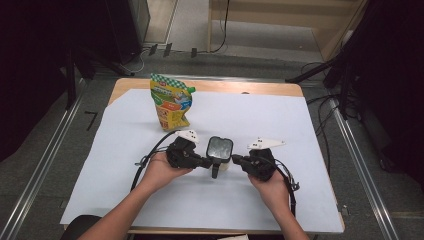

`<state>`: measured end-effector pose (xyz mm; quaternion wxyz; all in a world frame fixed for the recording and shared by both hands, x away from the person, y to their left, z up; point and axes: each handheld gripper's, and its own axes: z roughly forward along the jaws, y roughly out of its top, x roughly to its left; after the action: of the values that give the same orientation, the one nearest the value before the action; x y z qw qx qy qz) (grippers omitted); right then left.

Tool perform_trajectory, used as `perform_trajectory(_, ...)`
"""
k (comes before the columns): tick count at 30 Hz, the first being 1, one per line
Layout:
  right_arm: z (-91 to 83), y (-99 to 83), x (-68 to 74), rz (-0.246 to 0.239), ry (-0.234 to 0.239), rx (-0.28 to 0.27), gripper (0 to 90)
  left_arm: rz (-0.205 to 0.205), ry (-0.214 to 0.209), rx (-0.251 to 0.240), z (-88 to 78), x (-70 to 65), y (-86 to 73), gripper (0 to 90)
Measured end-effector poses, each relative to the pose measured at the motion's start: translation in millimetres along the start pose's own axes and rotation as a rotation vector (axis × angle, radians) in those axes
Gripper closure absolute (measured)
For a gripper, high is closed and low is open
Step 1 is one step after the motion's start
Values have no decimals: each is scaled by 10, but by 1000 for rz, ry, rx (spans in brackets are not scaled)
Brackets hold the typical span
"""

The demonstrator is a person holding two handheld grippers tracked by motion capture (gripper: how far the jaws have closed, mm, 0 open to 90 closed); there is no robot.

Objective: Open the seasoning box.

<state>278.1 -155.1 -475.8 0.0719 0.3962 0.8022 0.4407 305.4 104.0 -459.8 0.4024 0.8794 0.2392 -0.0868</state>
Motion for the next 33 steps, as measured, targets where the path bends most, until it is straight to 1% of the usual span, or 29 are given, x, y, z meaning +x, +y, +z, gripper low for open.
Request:
perform_trajectory(5, 10, 21, -57, 33, -17, -2, 900, 11, -20, -8, 76, -49, 30, 900)
perform_trajectory(8, 5, 25, -79, 30, -20, -3, 900, 21, -33, -7, 108, -67, 39, 900)
perform_trajectory(9, -1, 22, -80, 26, -18, -4, 900, 19, -38, -5, 109, -68, 41, 900)
perform_trajectory(10, -11, 18, -74, 22, -16, -3, 900, 16, -46, -3, 103, -67, 41, 900)
perform_trajectory(12, -37, 11, -51, 16, -17, -4, 900, 18, -46, 2, 79, -64, 42, 900)
perform_trajectory(13, -59, 6, -34, 10, -18, -6, 900, 18, -46, 2, 79, -64, 42, 896)
perform_trajectory(14, -82, 0, -14, 11, -16, -1, 900, 12, -41, 7, 32, -65, 40, 887)
perform_trajectory(15, -104, -5, 0, 2, -14, -2, 900, 11, -41, 7, 4, -61, 39, 874)
perform_trajectory(16, -131, -12, 25, 4, -12, 0, 900, 14, -39, 7, -29, -56, 38, 860)
perform_trajectory(18, -172, -23, 58, -7, -14, 1, 900, 13, -31, -1, -94, -41, 32, 836)
perform_trajectory(21, -235, -39, 130, 0, -2, 3, 900, 4, -13, -15, -184, 9, 18, 798)
perform_trajectory(22, -248, -40, 150, -7, 3, 2, 900, -2, -6, -22, -204, 29, 14, 784)
perform_trajectory(24, -261, -37, 195, -12, 17, 6, 900, -10, 4, -29, -240, 71, 8, 760)
perform_trajectory(25, -262, -33, 221, -18, 25, 10, 900, -20, 9, -35, -258, 99, 3, 745)
perform_trajectory(27, -261, -26, 281, -36, 37, 22, 900, -30, 17, -43, -282, 140, -6, 727)
perform_trajectory(28, -261, -26, 281, -36, 37, 22, 900, -30, 17, -43, -282, 140, -6, 709)
perform_trajectory(29, -260, -25, 328, -50, 47, 28, 900, -36, 25, -43, -297, 166, -8, 687)
perform_trajectory(33, -244, -29, 413, -68, 68, 25, 900, -34, 35, -61, -319, 207, -14, 616)
